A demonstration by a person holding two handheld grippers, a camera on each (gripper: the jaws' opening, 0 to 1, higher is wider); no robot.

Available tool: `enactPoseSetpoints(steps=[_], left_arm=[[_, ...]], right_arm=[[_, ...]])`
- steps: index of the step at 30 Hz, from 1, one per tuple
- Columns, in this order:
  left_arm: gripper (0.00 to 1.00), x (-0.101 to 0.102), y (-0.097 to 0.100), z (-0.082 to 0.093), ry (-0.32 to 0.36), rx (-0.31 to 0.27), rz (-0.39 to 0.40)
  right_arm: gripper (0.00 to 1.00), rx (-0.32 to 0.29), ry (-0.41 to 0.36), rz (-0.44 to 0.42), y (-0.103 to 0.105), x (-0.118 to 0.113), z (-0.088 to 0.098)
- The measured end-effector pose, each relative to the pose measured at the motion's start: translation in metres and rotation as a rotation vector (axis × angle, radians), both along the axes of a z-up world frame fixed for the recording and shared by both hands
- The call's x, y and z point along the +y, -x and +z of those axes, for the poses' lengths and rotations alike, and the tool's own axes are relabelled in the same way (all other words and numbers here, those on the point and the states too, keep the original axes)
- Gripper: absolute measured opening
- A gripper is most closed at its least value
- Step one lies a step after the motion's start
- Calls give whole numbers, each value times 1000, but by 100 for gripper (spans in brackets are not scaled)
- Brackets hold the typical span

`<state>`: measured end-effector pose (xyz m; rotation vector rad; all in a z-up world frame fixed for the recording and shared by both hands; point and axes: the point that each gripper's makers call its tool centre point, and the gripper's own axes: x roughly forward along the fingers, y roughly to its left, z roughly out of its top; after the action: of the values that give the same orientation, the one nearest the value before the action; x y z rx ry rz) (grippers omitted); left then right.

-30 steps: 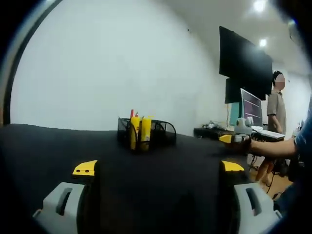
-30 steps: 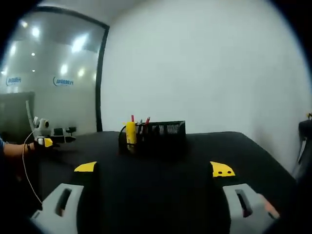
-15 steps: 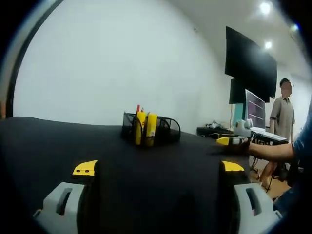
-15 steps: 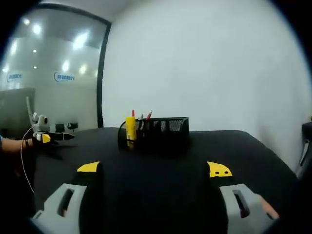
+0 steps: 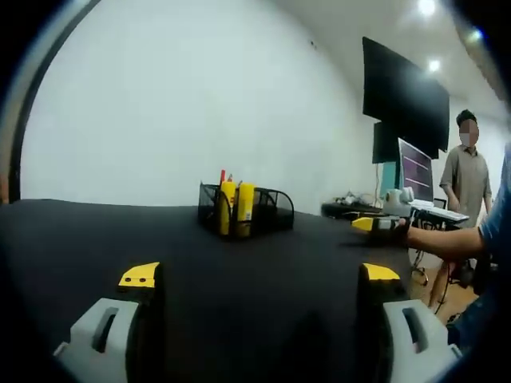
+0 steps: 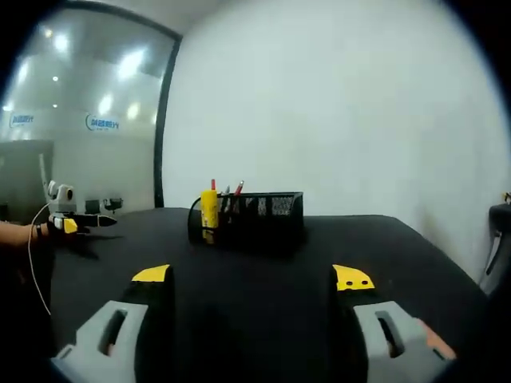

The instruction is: Pick up pens and glue sticks and place them into the holder.

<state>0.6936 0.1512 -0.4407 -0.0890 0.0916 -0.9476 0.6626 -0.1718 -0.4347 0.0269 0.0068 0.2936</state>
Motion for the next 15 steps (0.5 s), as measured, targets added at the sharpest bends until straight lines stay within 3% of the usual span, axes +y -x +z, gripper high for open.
enactPoseSetpoints(steps=[15], left_arm=[[96, 8, 0, 13, 85, -21, 19]], right_arm=[[71, 8, 4, 10, 1, 5, -2]])
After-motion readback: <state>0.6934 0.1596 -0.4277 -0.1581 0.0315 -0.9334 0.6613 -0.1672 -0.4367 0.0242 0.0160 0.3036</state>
